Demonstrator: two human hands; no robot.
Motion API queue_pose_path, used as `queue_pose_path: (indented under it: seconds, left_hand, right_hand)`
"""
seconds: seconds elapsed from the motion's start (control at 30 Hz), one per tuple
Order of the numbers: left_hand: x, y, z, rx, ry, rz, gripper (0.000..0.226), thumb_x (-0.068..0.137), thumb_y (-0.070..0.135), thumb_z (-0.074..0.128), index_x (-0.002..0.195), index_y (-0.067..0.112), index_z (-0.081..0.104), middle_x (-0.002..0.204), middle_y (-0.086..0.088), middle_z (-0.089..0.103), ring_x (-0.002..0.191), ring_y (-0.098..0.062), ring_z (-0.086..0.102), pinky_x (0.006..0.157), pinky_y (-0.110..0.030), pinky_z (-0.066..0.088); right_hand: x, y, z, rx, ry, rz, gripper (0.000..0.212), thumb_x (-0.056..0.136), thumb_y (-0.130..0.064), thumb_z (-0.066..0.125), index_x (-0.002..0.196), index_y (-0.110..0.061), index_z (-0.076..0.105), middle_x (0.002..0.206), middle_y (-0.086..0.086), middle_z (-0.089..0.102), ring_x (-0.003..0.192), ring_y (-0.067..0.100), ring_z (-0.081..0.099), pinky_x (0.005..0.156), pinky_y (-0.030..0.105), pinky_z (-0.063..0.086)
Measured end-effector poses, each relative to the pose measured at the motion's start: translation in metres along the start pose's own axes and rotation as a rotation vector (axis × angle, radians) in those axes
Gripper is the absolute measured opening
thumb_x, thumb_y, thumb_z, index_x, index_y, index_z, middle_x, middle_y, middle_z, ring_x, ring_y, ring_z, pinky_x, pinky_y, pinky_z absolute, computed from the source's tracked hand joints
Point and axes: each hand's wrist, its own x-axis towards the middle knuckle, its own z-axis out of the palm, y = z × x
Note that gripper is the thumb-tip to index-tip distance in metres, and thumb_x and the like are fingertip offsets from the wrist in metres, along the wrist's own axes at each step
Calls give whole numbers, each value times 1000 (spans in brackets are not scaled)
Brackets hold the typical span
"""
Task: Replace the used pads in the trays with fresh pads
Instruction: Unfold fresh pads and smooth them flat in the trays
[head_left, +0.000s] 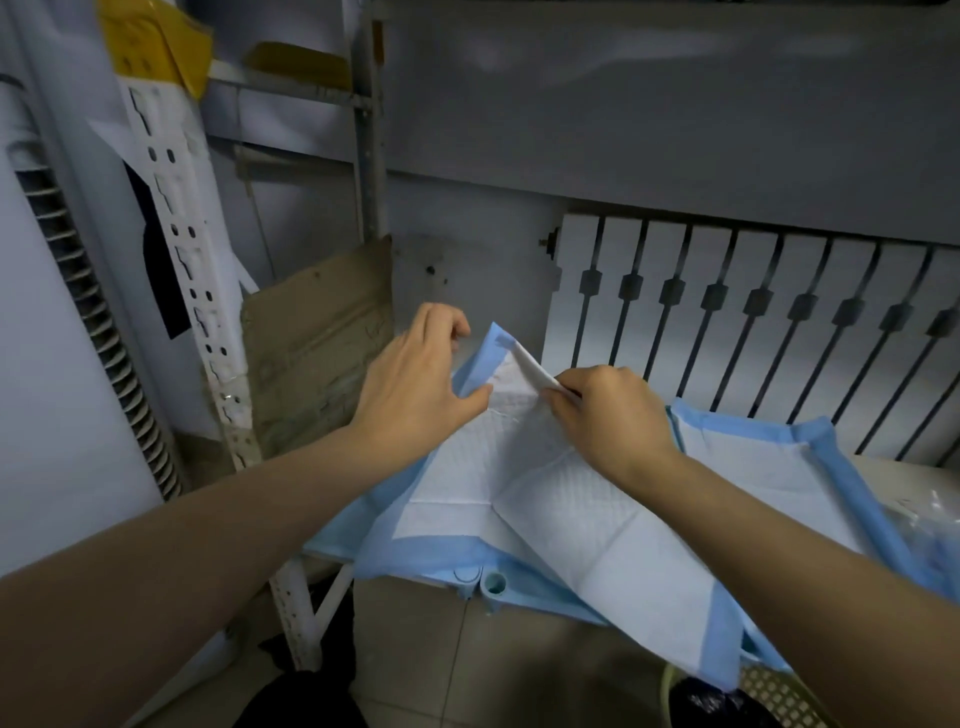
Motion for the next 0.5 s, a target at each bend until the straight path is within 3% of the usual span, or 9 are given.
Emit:
queue_pose_path:
  seconds: [0.17,0.27,0.4,0.5]
  left_hand:
    - [-6,2,3,-13,15,49,43,79,19,68,117,14,48,110,1,51,83,-15,55,61,-28,41]
    - [-9,0,1,54,51,180,25,82,9,64,106,13,60,102,-3,57,77,-18,58,57,-32,48]
    - [-18,-14,2,167,44,296,17,82,7,60,96,13,66,86,-3,62,68,-21,61,51,-30,47]
    - [-27,-24,2,214,6,337,19,81,14,54,90,13,71,80,-3,63,64,-22,62,47,-28,47]
  right_hand:
    - [-9,-4,6,-184,13,-151,24,99,-25,44,99,-20,67,78,3,65,68,26,60,62,32,49]
    - [-16,-6,17,-222,71,-277,18,90,-15,54,102,-20,66,73,5,66,60,34,60,53,33,45]
    - [-24,-8,28,-289,84,-374,47,61,-3,77,103,-21,70,50,1,53,34,26,37,39,22,29]
    - [-29,-9,36,-308,77,-424,58,51,-2,80,104,-22,72,47,0,48,32,23,26,39,19,22]
